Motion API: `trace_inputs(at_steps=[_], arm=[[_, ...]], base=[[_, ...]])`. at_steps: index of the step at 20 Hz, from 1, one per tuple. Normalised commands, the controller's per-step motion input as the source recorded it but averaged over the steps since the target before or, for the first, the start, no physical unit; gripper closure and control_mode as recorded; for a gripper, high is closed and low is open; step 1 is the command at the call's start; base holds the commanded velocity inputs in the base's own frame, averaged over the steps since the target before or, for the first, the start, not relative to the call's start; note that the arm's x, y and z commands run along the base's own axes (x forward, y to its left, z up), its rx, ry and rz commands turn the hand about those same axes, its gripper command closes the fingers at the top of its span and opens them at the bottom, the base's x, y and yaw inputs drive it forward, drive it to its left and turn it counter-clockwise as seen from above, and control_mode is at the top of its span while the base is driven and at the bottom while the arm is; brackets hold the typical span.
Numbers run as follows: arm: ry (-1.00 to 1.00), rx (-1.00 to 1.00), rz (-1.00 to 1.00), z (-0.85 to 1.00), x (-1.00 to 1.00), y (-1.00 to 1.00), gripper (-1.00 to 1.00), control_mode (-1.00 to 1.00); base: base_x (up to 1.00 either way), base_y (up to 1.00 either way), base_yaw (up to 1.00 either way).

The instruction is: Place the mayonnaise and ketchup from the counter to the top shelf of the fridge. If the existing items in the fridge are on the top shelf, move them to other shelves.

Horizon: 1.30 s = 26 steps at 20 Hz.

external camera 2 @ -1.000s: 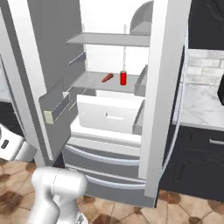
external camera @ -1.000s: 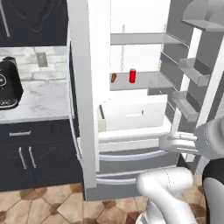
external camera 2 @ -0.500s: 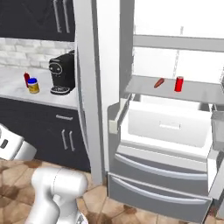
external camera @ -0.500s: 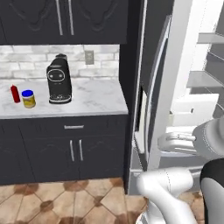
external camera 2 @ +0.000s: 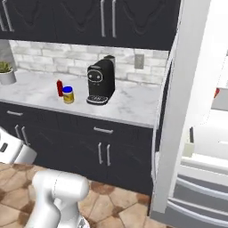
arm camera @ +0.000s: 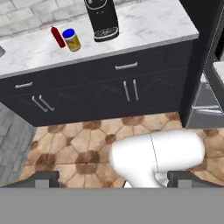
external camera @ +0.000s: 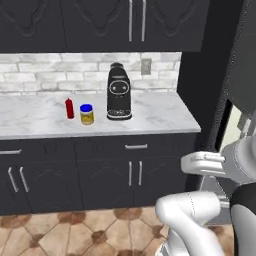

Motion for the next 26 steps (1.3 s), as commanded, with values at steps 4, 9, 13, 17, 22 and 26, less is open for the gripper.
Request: trace_inputs(at_steps=[4,9,13,17,22,26], arm=[[0.00,0.00,0.00,0.00,0.00,0.00,-1.00,1.00],[0.00,0.00,0.00,0.00,0.00,0.00,-1.00,1.00],[0.00,0.00,0.00,0.00,0.00,0.00,-1.00,1.00],[0.00,0.00,0.00,0.00,0.00,0.00,-1.00,1.00],[0.00,0.00,0.00,0.00,0.00,0.00,-1.00,1.00],[0.00,0.00,0.00,0.00,0.00,0.00,-1.00,1.00]], base=[[1.00,1.00,-0.02],[0.95,0.82,-0.05],[0.65,0.53,-0.02],[0.30,0.06,0.00],[0.46,0.00,0.00],[0.33,0.00,0.00]])
